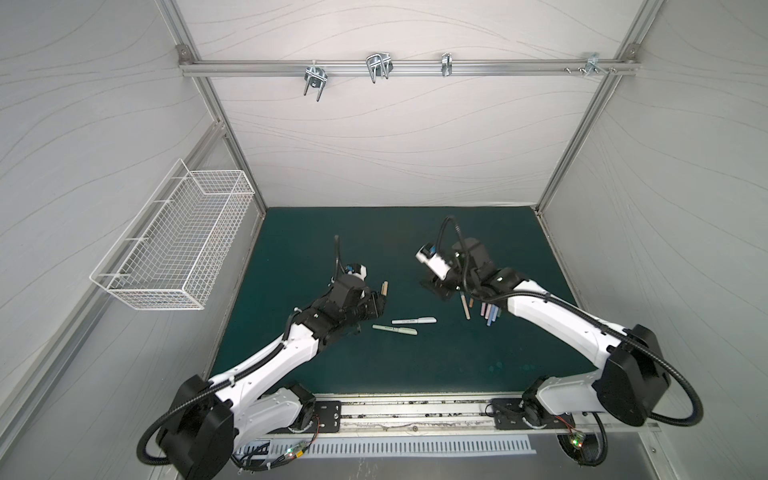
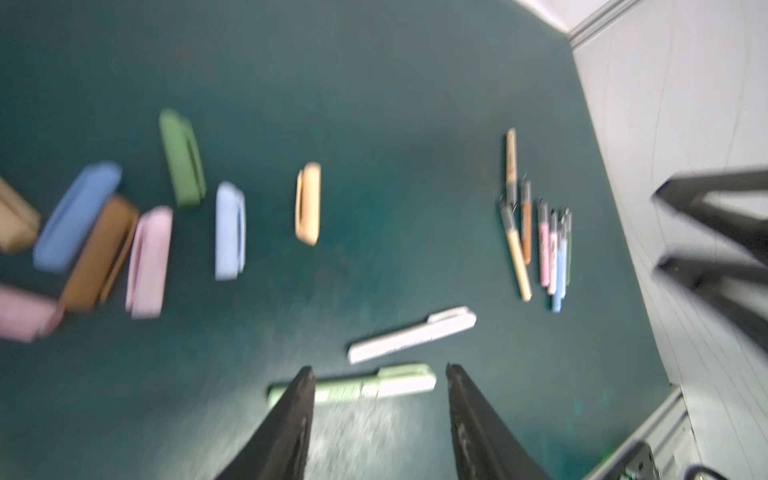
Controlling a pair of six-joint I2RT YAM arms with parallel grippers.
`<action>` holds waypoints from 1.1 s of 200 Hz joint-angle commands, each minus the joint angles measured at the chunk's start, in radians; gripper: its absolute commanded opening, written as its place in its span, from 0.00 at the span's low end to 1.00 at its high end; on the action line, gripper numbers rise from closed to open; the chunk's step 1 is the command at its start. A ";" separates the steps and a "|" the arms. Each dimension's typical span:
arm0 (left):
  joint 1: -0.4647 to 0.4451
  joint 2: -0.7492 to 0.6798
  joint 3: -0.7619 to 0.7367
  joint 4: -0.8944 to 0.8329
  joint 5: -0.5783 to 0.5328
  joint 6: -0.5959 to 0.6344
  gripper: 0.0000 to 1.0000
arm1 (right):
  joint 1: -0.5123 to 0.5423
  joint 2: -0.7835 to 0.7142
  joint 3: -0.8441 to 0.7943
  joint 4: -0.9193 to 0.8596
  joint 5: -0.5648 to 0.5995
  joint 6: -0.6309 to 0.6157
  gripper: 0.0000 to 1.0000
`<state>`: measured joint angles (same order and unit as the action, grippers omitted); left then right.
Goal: Open the pen caps
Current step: 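Grasp the white capped pen with right while left moves toward center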
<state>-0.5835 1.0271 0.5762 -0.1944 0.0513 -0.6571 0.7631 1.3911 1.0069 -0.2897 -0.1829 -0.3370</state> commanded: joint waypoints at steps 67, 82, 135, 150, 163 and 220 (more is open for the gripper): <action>0.000 -0.267 -0.099 -0.151 -0.006 -0.048 0.55 | 0.124 0.301 0.108 -0.331 0.161 -0.336 0.42; 0.001 -0.254 -0.099 -0.140 0.002 -0.043 0.55 | 0.122 0.337 0.116 -0.336 0.201 -0.335 0.43; 0.002 -0.217 -0.099 -0.120 0.018 -0.028 0.55 | 0.097 0.430 0.144 -0.351 0.203 -0.364 0.39; 0.002 -0.217 -0.099 -0.115 0.015 -0.024 0.55 | 0.092 0.453 0.158 -0.351 0.211 -0.359 0.38; 0.002 -0.216 -0.095 -0.116 0.017 -0.021 0.55 | 0.090 0.465 0.165 -0.352 0.216 -0.359 0.39; 0.002 -0.219 -0.072 -0.130 0.013 -0.003 0.56 | 0.089 0.457 0.162 -0.371 0.220 -0.369 0.28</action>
<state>-0.5835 0.8104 0.4725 -0.3321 0.0677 -0.6800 0.8558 1.8412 1.1664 -0.6086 0.0330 -0.6754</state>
